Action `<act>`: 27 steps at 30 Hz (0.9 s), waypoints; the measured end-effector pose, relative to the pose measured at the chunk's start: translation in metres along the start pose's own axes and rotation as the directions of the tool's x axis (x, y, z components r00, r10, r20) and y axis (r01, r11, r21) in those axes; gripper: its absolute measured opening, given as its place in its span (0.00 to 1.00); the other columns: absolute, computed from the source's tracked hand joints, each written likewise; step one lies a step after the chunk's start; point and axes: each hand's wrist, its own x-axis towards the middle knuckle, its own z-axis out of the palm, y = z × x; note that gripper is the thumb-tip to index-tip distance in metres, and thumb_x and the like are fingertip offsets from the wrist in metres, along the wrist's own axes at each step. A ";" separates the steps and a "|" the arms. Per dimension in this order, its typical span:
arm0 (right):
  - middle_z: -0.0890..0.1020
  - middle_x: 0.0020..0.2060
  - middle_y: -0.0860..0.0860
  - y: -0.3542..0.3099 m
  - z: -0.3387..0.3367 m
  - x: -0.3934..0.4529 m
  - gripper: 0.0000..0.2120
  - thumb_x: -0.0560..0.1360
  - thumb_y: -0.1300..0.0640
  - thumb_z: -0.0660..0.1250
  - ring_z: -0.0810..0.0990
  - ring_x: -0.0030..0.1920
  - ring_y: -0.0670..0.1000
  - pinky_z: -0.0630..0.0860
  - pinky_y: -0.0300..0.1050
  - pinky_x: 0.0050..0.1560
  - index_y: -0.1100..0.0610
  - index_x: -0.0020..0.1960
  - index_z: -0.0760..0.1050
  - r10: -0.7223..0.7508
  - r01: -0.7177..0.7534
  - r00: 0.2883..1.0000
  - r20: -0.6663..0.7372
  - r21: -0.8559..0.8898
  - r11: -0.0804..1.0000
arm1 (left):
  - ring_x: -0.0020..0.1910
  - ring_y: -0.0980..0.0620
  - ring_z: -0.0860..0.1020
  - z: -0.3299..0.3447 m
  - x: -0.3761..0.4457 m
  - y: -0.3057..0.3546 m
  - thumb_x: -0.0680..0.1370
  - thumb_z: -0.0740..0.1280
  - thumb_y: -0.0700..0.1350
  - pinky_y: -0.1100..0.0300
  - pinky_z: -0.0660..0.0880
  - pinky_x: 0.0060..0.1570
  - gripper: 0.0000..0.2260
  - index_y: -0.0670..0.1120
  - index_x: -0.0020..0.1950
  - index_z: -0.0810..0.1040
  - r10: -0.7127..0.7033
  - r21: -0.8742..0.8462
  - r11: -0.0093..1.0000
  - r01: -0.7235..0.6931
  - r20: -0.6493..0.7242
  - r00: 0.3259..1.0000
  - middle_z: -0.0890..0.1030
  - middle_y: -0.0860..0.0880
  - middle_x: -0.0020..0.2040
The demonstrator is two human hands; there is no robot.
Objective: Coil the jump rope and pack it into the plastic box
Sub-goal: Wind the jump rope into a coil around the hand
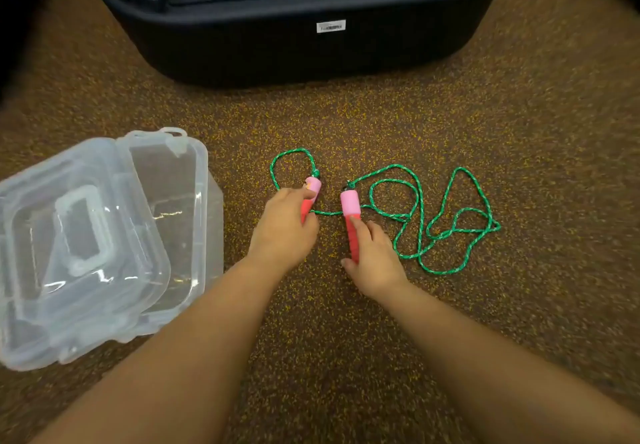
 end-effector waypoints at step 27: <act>0.81 0.47 0.53 -0.012 -0.122 -0.084 0.27 0.62 0.72 0.66 0.79 0.45 0.47 0.76 0.38 0.48 0.55 0.59 0.71 -0.279 -0.283 0.802 0.528 0.747 0.601 | 0.49 0.45 0.80 -0.019 -0.018 0.044 0.81 0.51 0.59 0.53 0.77 0.50 0.27 0.38 0.63 0.75 -0.291 -0.776 0.218 0.592 0.528 0.798 0.81 0.38 0.56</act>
